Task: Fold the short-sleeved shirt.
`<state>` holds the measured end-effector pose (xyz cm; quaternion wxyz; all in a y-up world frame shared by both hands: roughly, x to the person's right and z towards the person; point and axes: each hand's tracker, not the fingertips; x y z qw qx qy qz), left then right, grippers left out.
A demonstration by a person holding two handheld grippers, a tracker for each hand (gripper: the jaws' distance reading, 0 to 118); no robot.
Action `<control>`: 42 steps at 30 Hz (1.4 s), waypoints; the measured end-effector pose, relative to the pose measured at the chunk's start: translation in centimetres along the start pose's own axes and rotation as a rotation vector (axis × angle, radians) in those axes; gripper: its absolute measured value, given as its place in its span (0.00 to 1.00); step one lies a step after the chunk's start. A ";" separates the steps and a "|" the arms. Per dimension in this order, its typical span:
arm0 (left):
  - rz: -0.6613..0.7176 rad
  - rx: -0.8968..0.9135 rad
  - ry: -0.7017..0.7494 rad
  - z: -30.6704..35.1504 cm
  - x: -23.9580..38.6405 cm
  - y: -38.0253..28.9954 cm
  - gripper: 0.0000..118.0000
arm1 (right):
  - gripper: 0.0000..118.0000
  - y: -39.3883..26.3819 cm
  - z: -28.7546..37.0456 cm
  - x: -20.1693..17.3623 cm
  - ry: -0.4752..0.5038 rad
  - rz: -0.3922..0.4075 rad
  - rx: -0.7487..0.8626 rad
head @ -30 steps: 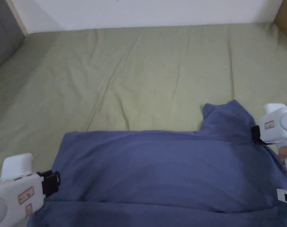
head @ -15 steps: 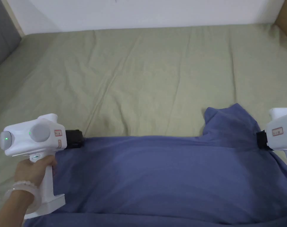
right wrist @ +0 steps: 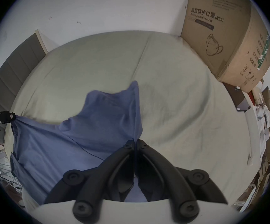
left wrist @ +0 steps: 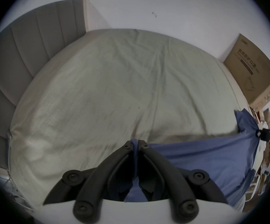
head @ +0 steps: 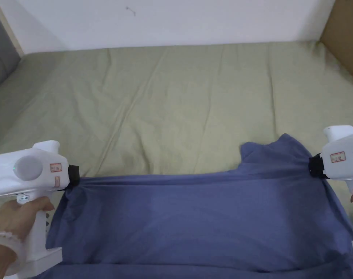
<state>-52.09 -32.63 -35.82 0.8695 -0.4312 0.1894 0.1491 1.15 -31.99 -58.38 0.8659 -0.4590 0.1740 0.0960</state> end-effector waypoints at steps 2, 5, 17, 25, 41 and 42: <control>-0.045 0.030 -0.003 3.2 0.4 -1.0 0.03 | 0.02 -0.6 2.4 -0.4 0.003 0.011 0.006; -0.084 0.052 -0.013 7.3 -0.1 -1.6 0.03 | 0.02 -2.5 7.4 -2.1 0.008 0.030 0.049; -0.128 0.001 -0.033 18.1 -3.2 -14.2 0.03 | 0.02 -17.0 18.1 -1.6 0.028 0.045 -0.034; -0.128 -0.139 0.010 13.6 -4.6 -20.8 0.06 | 0.02 -26.0 13.8 -2.1 0.035 -0.020 -0.149; 0.056 -0.015 -0.127 19.0 -4.5 -21.1 0.00 | 0.00 -21.7 19.4 -8.9 0.071 0.027 0.091; 0.059 -0.013 -0.118 18.9 -4.4 -21.5 0.00 | 0.00 -21.8 19.1 -10.1 0.076 0.021 0.108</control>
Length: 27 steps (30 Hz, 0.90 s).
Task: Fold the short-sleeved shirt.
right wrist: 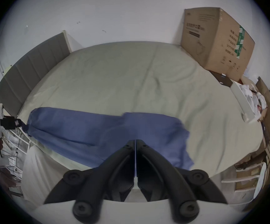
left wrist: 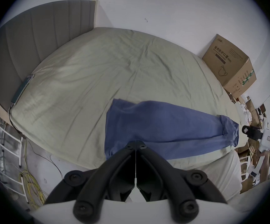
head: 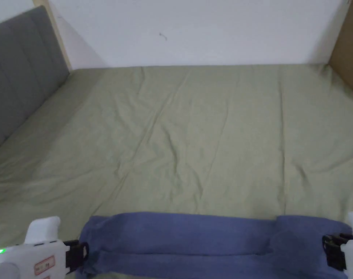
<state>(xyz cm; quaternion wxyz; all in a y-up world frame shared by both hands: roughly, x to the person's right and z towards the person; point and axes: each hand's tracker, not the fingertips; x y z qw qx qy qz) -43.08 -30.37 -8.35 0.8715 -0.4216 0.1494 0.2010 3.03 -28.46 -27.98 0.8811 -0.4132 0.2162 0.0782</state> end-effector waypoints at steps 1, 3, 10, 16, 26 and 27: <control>0.009 -0.012 -0.002 -0.3 -0.2 -0.4 0.00 | 0.00 0.1 -0.3 -1.1 0.015 0.004 0.011; 0.070 -0.016 -0.036 -0.5 -0.8 -0.9 0.00 | 0.00 0.3 -1.0 -3.1 0.042 0.022 0.019; 0.236 -0.020 -0.120 -0.8 -4.9 -0.5 0.47 | 0.00 1.3 -3.6 -6.6 0.116 0.062 0.004; 0.449 -0.049 -0.247 -4.5 -8.8 -1.2 0.96 | 0.00 1.3 -5.3 -8.7 0.146 0.082 -0.044; 0.557 -0.070 -0.427 -10.0 -9.9 -0.9 0.91 | 0.00 1.0 -7.6 -10.4 0.154 0.135 -0.113; 0.547 -0.074 -0.430 -10.1 -9.8 -0.8 0.74 | 0.00 0.9 -7.8 -10.4 0.153 0.137 -0.118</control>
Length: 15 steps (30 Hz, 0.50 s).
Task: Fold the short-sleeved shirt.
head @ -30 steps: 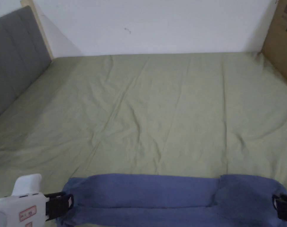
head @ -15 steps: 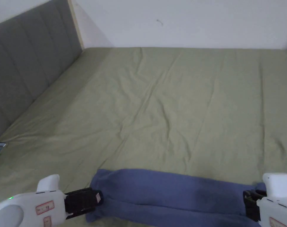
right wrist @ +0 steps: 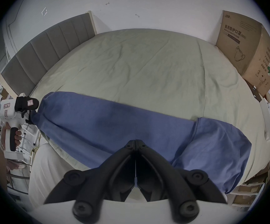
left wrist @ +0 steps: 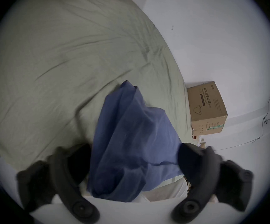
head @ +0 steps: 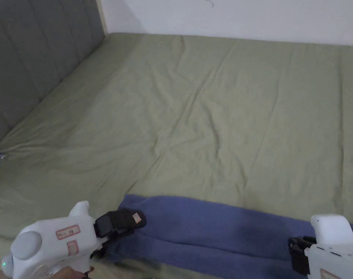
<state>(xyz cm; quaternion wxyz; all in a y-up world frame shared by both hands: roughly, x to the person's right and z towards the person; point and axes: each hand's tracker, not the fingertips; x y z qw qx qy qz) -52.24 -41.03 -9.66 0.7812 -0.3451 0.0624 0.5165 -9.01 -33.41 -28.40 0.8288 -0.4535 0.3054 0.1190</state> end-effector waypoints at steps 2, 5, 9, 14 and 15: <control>-0.047 0.009 0.054 -0.3 0.2 0.3 0.14 | 0.00 -0.1 -0.3 -0.1 -0.003 0.001 -0.011; 0.047 -0.019 0.015 -0.6 -1.0 0.5 0.07 | 0.00 -0.4 -0.3 0.2 -0.003 -0.004 -0.022; -0.049 0.005 0.069 0.2 0.8 0.9 0.07 | 0.00 -0.7 0.2 1.1 -0.011 -0.017 -0.018; -0.221 0.068 0.104 1.2 7.6 0.8 0.07 | 0.00 -1.3 1.4 3.0 -0.016 -0.078 0.002; -0.286 0.072 0.121 1.3 9.6 0.6 0.07 | 0.00 -1.5 1.6 3.4 -0.019 -0.084 0.007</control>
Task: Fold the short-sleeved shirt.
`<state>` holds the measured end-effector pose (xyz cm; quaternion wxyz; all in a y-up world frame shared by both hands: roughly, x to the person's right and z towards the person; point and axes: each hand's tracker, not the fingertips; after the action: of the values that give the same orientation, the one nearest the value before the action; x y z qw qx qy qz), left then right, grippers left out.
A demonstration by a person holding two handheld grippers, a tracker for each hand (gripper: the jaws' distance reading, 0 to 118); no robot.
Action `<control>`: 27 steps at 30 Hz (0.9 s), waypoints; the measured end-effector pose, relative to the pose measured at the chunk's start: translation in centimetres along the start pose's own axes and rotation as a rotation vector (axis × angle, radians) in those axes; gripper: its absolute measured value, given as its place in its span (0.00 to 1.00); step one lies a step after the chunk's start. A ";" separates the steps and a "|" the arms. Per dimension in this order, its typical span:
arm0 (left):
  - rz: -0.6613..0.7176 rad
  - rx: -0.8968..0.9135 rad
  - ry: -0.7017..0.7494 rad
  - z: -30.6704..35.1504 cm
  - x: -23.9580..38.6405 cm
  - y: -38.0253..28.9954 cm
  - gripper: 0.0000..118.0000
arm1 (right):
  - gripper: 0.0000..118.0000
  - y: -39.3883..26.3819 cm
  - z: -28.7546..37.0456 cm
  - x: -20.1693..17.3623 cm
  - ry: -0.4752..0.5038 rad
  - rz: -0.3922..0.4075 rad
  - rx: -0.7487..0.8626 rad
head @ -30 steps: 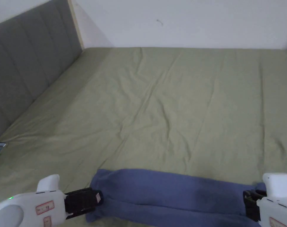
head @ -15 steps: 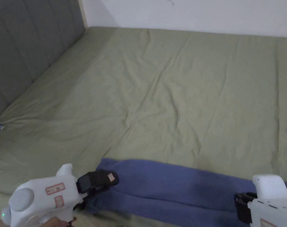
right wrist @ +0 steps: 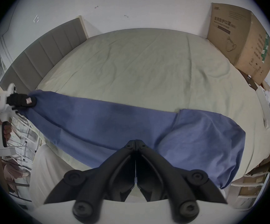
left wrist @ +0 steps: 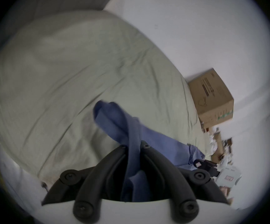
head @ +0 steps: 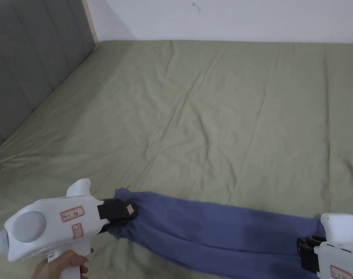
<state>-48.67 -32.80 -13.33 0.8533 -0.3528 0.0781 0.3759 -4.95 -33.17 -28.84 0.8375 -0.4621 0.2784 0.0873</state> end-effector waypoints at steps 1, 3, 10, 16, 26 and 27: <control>-0.066 0.011 0.007 0.7 3.9 -0.5 0.07 | 0.00 -0.1 0.3 0.4 -0.004 -0.008 0.006; -0.204 0.023 0.024 0.5 8.0 -0.1 0.07 | 0.00 -0.5 0.9 1.4 -0.014 -0.032 0.017; -0.565 -0.074 -0.133 -3.9 22.6 -4.6 0.07 | 0.00 -2.5 3.5 5.3 -0.047 -0.172 0.046; -0.663 -0.272 -0.160 -12.9 26.4 -11.2 0.09 | 0.00 -4.4 5.1 8.6 -0.093 -0.261 0.058; -0.596 -0.356 -0.124 -16.1 24.9 -12.6 0.88 | 0.00 -5.7 5.0 11.5 -0.107 -0.329 0.060; -0.571 -0.331 -0.144 -15.1 24.8 -11.7 0.87 | 0.00 -5.7 4.9 11.6 -0.108 -0.326 0.060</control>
<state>-21.03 -33.68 -28.00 0.8586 -0.4667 -0.1465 0.1535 8.84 -33.57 -29.00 0.8676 -0.4707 0.1570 -0.0333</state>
